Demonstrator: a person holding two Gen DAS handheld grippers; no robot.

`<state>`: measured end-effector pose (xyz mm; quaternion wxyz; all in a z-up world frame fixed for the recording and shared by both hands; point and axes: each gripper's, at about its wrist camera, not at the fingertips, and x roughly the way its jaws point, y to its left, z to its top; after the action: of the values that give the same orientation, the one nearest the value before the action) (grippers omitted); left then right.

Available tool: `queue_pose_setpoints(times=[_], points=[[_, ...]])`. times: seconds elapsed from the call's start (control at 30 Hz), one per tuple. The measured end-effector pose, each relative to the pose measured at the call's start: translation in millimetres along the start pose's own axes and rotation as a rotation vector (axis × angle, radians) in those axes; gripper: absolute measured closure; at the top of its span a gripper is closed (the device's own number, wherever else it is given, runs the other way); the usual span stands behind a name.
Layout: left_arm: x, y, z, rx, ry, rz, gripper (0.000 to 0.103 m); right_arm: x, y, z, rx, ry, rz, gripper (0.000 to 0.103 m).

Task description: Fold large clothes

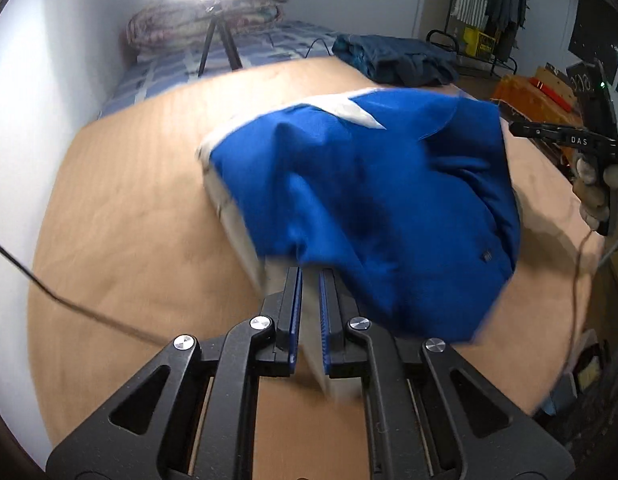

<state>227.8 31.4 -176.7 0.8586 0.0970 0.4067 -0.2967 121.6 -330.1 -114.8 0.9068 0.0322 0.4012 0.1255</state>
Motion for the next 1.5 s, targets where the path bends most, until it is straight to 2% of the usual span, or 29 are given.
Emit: queue_pose_setpoints(times=[0.03,0.07,0.1,0.13,0.17,0.2,0.27,0.33,0.5,0.53,0.57,0.6,0.63,0.67,0.7,0.73,0.8,0.97,1.03,1.2,1.33,1.43,1.5], points=[[-6.6,5.7,-4.9,-0.038,0.008,-0.022,0.092,-4.1,-2.8,-2.3,0.019,0.005,0.010,0.096],[-10.9,10.6,-6.0,-0.083,0.012,-0.047,0.085,-8.5,-6.5,-5.0,0.054,0.012,0.026,0.088],[-16.2,14.5,-7.7,-0.129,0.010,-0.074,0.071,-11.4,-9.7,-6.6,0.094,0.016,0.055,0.073],[-19.1,23.1,-5.2,-0.187,0.003,-0.108,0.062,-12.0,-12.5,-6.4,0.121,0.017,0.077,0.063],[-20.6,29.8,-2.9,-0.249,-0.008,-0.145,0.044,-13.3,-13.4,-7.2,0.161,0.012,0.109,0.050],[-20.6,36.4,-1.1,-0.314,-0.018,-0.175,0.033,-15.1,-11.1,-7.0,0.190,0.011,0.129,0.049],[-16.0,51.0,2.3,-0.462,-0.027,-0.265,0.033,-8.3,-9.8,-4.4,0.238,0.033,0.207,0.049],[-1.8,65.7,6.4,-0.606,-0.010,-0.350,0.033,3.7,-4.0,-3.2,0.256,0.063,0.236,0.048],[35.1,83.5,6.8,-0.825,-0.008,-0.440,0.033,30.4,8.3,-10.6,0.297,0.099,0.258,0.049],[43.5,85.0,5.4,-0.851,0.005,-0.448,0.034,36.3,8.7,-10.5,0.307,0.103,0.260,0.049],[50.3,85.9,4.9,-0.863,0.020,-0.453,0.043,43.8,6.9,-8.7,0.316,0.107,0.260,0.049],[54.8,84.1,3.3,-0.864,0.033,-0.455,0.060,50.9,6.8,-8.0,0.323,0.112,0.263,0.049],[58.1,83.5,2.2,-0.857,0.048,-0.448,0.071,52.5,6.5,-7.7,0.329,0.113,0.263,0.050],[59.5,81.0,4.5,-0.841,0.055,-0.438,0.091,58.1,6.1,-7.7,0.340,0.117,0.273,0.065],[59.0,78.0,6.0,-0.821,0.052,-0.429,0.095,62.8,5.0,-8.3,0.354,0.129,0.298,0.096],[56.3,75.1,9.0,-0.796,0.043,-0.418,0.097,67.4,4.9,-8.8,0.379,0.151,0.327,0.100],[43.9,66.5,19.1,-0.723,0.021,-0.403,0.100,59.6,9.8,-7.5,0.372,0.141,0.326,0.100],[16.3,64.1,19.5,-0.716,-0.014,-0.439,0.101,19.9,13.2,-3.4,0.393,0.097,0.399,0.101],[13.6,63.1,11.1,-0.700,0.008,-0.416,0.101,14.9,4.5,-11.4,0.434,0.103,0.419,0.101],[47.7,51.8,-14.9,-0.578,0.128,-0.253,0.101,45.3,-12.0,-51.9,0.453,0.230,0.292,0.102],[43.7,40.5,-9.8,-0.501,0.130,-0.189,0.101,51.8,0.9,-51.3,0.357,0.240,0.212,0.102],[30.6,35.0,-0.3,-0.446,0.129,-0.169,0.101,37.4,9.0,-38.5,0.273,0.279,0.199,0.099],[12.9,33.5,5.8,-0.416,0.100,-0.159,0.101,15.9,9.6,-29.3,0.214,0.265,0.168,0.099]])
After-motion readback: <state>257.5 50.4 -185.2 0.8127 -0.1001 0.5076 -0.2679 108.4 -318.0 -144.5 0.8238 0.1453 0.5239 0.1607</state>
